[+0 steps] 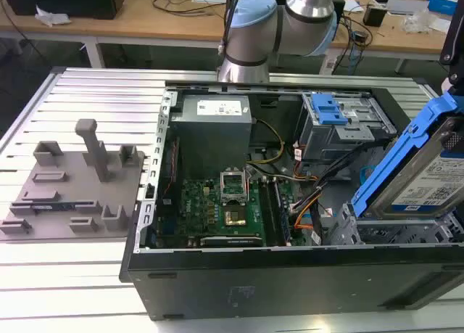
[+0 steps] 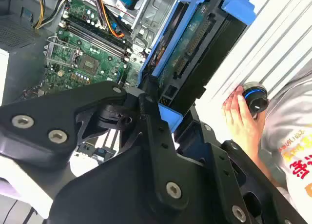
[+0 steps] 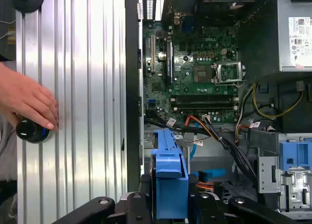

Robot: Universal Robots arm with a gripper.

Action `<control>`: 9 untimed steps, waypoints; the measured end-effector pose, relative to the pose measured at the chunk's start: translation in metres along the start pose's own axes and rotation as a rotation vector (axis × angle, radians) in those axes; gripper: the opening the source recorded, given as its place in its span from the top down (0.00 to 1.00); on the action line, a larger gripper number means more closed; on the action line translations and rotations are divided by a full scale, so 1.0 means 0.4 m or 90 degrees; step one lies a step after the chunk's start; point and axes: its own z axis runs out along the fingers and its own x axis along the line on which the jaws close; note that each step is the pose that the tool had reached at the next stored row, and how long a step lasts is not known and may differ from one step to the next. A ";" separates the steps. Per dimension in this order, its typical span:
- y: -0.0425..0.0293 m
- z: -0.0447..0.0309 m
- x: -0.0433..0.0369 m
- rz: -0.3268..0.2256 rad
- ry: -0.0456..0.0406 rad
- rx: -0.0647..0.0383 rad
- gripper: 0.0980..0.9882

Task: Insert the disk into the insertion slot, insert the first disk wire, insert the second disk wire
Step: 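Insert the disk into the insertion slot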

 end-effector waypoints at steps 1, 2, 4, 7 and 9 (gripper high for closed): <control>0.000 0.000 0.000 0.000 0.0000 0.000 0.70; 0.000 0.000 0.000 0.000 -0.0001 0.000 0.70; 0.000 0.000 0.000 0.000 0.0000 0.000 0.70; 0.000 0.000 0.000 0.000 -0.0001 0.000 0.70; 0.000 0.000 0.000 0.000 -0.0001 0.000 0.70</control>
